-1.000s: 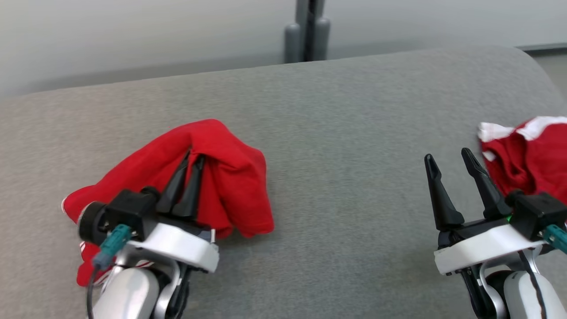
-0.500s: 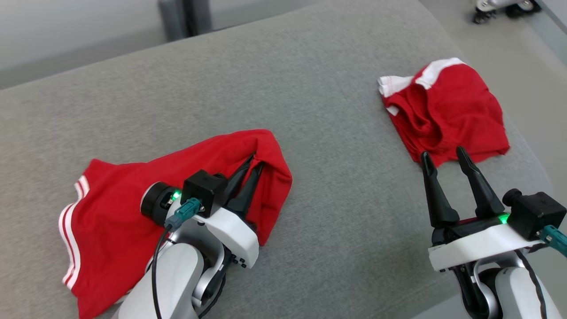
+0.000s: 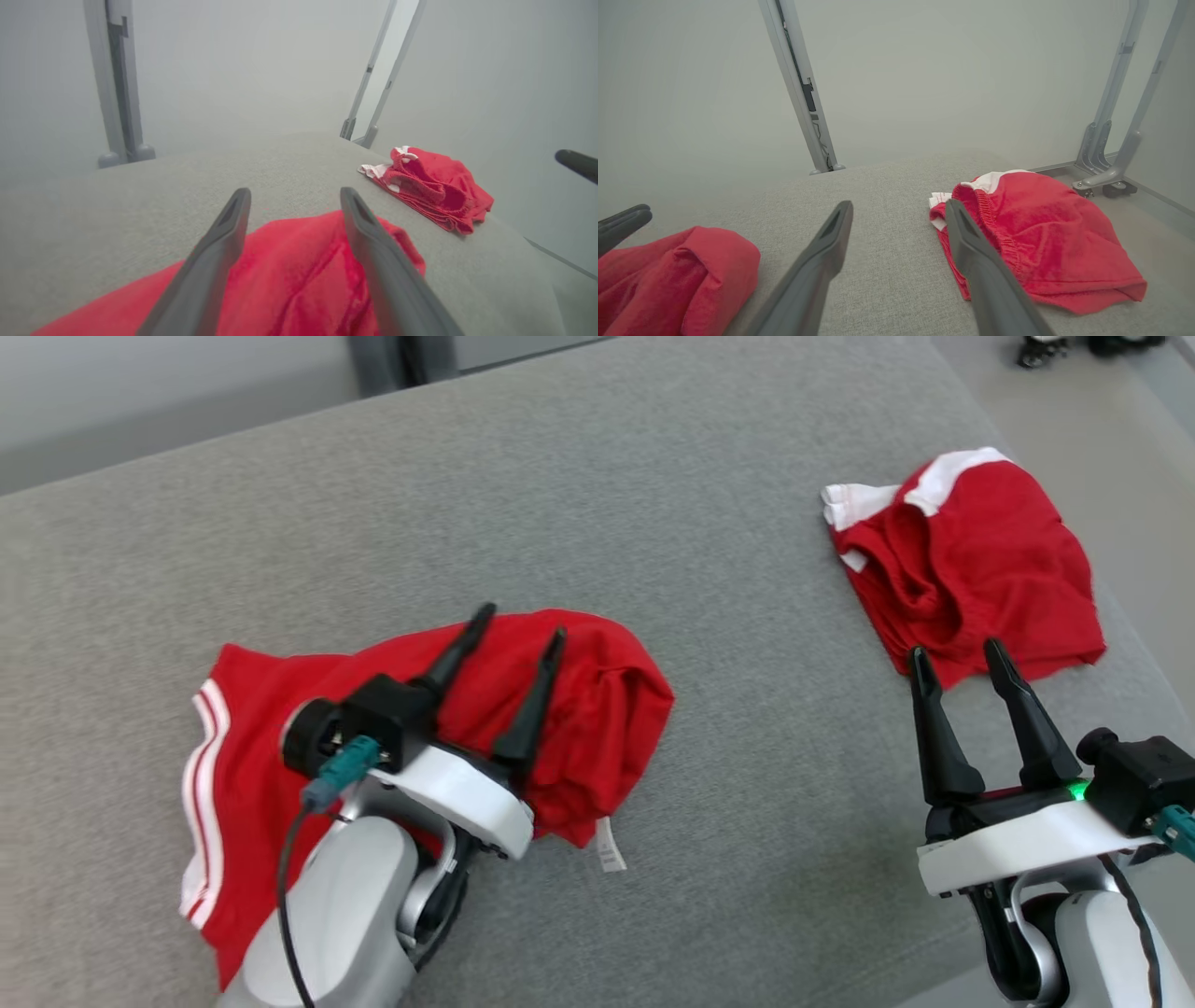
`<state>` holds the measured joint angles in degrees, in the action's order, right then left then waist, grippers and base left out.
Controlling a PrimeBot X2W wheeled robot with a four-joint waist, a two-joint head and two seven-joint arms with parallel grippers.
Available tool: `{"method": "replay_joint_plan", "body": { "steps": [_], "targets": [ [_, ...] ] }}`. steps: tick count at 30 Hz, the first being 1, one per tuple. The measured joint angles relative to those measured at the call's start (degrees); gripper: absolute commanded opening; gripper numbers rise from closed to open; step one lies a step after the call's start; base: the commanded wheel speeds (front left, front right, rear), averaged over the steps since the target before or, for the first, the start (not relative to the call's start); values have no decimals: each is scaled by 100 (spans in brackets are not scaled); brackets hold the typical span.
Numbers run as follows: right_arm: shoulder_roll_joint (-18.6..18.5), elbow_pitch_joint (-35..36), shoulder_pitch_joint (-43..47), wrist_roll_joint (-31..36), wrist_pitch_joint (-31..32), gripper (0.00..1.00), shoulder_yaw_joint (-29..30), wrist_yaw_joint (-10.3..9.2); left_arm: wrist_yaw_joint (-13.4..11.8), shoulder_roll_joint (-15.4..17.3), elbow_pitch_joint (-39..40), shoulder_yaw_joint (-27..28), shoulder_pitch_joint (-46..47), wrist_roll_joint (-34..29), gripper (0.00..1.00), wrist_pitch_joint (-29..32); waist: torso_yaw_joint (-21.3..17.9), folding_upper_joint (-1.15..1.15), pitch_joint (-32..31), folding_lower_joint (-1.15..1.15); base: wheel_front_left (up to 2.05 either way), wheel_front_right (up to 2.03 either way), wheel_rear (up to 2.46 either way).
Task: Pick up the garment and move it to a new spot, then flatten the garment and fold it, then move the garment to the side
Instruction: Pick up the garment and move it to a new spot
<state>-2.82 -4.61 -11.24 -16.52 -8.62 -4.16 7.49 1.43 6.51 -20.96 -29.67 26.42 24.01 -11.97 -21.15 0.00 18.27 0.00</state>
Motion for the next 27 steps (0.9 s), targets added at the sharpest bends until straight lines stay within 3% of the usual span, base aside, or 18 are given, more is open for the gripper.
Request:
{"method": "replay_joint_plan", "body": {
  "steps": [11, 19, 27],
  "targets": [
    [3, 223, 19, 338, 279, 100, 220, 0, -385, 309, 786, 1313, -241, -14, 100, -294, 872, 0, -396, 0, 0, 0, 0],
    [3, 336, 227, 411, 419, 100, 303, 0, -381, 570, 1377, 2385, -977, -187, 100, -302, 1355, 0, -719, 0, 0, 0, 0],
    [1, 399, 416, 525, 560, 100, 399, 0, -339, 708, 1672, 2963, -1735, -336, 100, -301, 1622, 0, -1005, 0, 0, 0, 0]
  ]
}}
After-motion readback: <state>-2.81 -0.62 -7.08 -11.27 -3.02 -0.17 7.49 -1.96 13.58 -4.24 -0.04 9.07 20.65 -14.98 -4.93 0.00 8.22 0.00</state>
